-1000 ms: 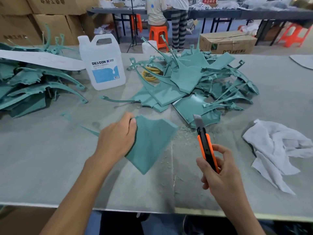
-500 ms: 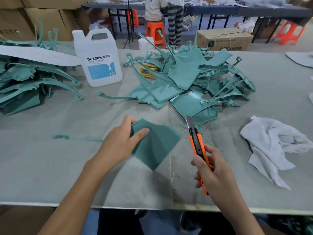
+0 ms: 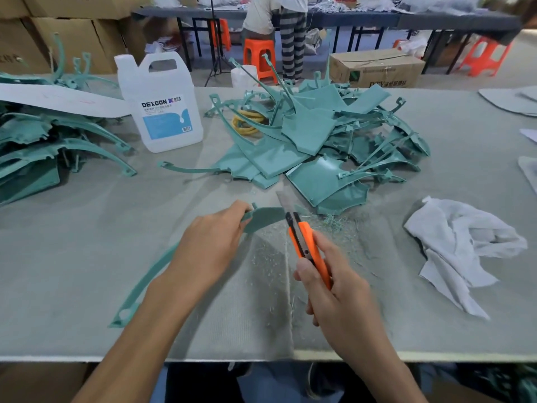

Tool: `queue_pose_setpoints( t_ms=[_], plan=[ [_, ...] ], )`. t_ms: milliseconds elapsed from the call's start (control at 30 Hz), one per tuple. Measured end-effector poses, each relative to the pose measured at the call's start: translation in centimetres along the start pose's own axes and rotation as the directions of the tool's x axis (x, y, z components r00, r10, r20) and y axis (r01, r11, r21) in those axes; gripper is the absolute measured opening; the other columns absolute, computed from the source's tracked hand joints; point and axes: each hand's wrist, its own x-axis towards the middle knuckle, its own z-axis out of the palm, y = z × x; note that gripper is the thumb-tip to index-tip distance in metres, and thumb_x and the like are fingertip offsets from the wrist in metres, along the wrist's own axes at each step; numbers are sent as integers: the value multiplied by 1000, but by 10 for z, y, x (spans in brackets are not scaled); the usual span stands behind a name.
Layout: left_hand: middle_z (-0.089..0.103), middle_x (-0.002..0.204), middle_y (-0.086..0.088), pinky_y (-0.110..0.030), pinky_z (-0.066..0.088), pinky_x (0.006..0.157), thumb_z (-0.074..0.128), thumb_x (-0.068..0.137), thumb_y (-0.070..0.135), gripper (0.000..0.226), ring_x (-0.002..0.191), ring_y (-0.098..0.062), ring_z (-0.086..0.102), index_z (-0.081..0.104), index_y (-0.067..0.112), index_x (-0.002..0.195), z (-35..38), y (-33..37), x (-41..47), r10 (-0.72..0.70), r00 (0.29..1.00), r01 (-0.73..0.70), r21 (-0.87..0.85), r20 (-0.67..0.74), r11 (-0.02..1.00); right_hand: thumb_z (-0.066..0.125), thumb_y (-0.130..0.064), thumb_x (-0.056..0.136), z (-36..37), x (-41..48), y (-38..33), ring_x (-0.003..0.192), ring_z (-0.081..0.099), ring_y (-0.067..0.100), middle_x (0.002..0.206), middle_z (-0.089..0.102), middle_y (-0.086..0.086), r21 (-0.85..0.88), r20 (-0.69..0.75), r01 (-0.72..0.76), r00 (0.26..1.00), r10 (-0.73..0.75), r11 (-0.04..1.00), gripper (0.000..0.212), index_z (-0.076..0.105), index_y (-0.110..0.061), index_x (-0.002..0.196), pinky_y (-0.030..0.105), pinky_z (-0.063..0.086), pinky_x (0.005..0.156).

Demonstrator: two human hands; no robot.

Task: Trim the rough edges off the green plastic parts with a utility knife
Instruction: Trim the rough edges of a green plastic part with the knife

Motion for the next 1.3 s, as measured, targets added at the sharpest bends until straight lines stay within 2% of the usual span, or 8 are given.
queue_pose_setpoints(
  t_ms=[200,333,533,700,867,1000,1167,1300],
  plan=[
    [70,86,-6,-37,37,63,46,105,33,20,81,-33,61,63,28,114,-1,4,5,-61,996,59,31,67,998,47,-53,99,7,4,-8,65,65,8,90,70,-20,-88,62,49,997,-44,995,47,30,-72,138,33,55,67],
    [68,78,-4,-36,38,62,46,106,35,21,74,-29,59,66,28,106,-3,5,5,-76,994,73,39,76,997,48,-54,97,8,3,-8,64,65,9,91,70,-20,-69,49,54,998,-51,996,48,29,-76,134,32,55,64],
    [47,59,7,-36,29,56,48,105,34,24,61,-21,45,49,31,81,-3,2,8,-109,990,107,33,89,994,44,-53,100,13,5,-1,64,64,9,86,68,-18,-122,53,83,996,-77,989,46,30,-70,140,32,54,66],
    [45,57,6,-37,32,57,40,105,43,31,62,-26,48,44,27,79,-4,1,7,-97,993,95,27,73,995,36,-56,99,24,11,1,66,61,12,79,64,-10,-174,9,109,994,-109,979,48,24,-71,142,31,49,63],
    [42,56,6,-36,27,54,42,105,42,32,59,-24,44,46,24,79,-4,1,5,-97,993,95,33,64,995,37,-55,99,28,10,2,62,60,14,78,63,-8,-144,0,91,996,-92,985,49,29,-64,147,36,51,64],
    [48,61,6,-36,29,57,44,106,40,27,62,-23,46,49,25,84,-4,2,6,-83,994,82,26,73,996,40,-61,97,28,7,7,51,56,11,72,63,-6,-2,-20,54,998,-54,999,44,36,-70,139,38,54,53],
    [56,66,2,-37,33,57,41,105,40,31,64,-26,50,55,20,87,-6,-3,2,-94,995,94,-2,45,996,49,-40,103,12,11,15,52,51,19,68,58,11,108,-106,-65,991,77,992,44,41,-78,126,44,50,48],
    [57,69,-1,-39,38,60,39,105,42,35,67,-31,51,51,18,83,-6,0,8,-97,992,95,30,78,995,38,-63,98,13,10,8,53,60,10,74,66,-10,-85,-97,31,994,-40,996,41,32,-74,137,32,53,52]
  ],
)
